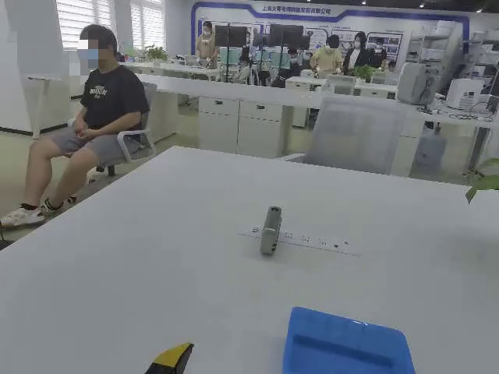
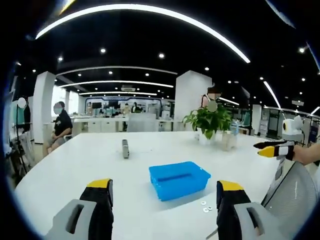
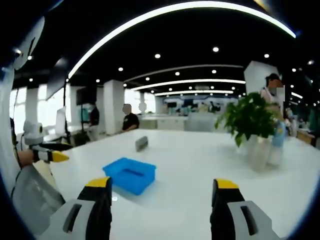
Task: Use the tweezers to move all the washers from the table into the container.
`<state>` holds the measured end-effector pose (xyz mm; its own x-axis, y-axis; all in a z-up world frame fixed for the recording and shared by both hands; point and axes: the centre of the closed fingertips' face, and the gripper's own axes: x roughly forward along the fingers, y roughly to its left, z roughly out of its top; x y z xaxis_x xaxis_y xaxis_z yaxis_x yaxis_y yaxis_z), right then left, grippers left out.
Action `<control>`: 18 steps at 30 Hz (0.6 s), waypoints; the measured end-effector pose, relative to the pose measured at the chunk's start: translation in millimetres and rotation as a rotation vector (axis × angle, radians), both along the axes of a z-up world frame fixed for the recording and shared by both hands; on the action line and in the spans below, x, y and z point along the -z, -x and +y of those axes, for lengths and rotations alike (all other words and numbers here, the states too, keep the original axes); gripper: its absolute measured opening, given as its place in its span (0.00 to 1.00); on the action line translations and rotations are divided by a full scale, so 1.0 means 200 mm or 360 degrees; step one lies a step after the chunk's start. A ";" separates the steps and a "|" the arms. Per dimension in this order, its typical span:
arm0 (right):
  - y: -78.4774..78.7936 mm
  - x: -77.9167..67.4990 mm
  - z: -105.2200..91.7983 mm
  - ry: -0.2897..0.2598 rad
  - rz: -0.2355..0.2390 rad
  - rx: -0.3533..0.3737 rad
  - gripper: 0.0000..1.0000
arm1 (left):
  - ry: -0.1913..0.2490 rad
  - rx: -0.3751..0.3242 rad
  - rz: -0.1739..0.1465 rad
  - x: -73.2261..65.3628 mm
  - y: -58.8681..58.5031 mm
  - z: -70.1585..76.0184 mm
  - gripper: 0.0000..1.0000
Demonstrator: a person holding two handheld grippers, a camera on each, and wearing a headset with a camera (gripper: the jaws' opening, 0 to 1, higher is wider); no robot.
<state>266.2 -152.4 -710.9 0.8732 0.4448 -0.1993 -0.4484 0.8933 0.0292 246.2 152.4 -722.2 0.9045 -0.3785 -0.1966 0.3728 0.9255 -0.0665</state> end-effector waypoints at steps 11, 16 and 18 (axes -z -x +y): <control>0.01 0.07 0.01 -0.0001 0.0122 -0.0018 0.76 | -0.0016 0.0100 0.0010 0.01 0.02 -0.07 0.83; 0.01 0.08 0.02 -0.0015 0.0153 -0.0025 0.75 | 0.0034 0.0116 0.0032 0.01 0.02 -0.07 0.83; 0.01 0.09 0.02 -0.0005 0.0154 -0.0026 0.75 | 0.0022 0.0116 0.0032 0.02 0.02 -0.07 0.83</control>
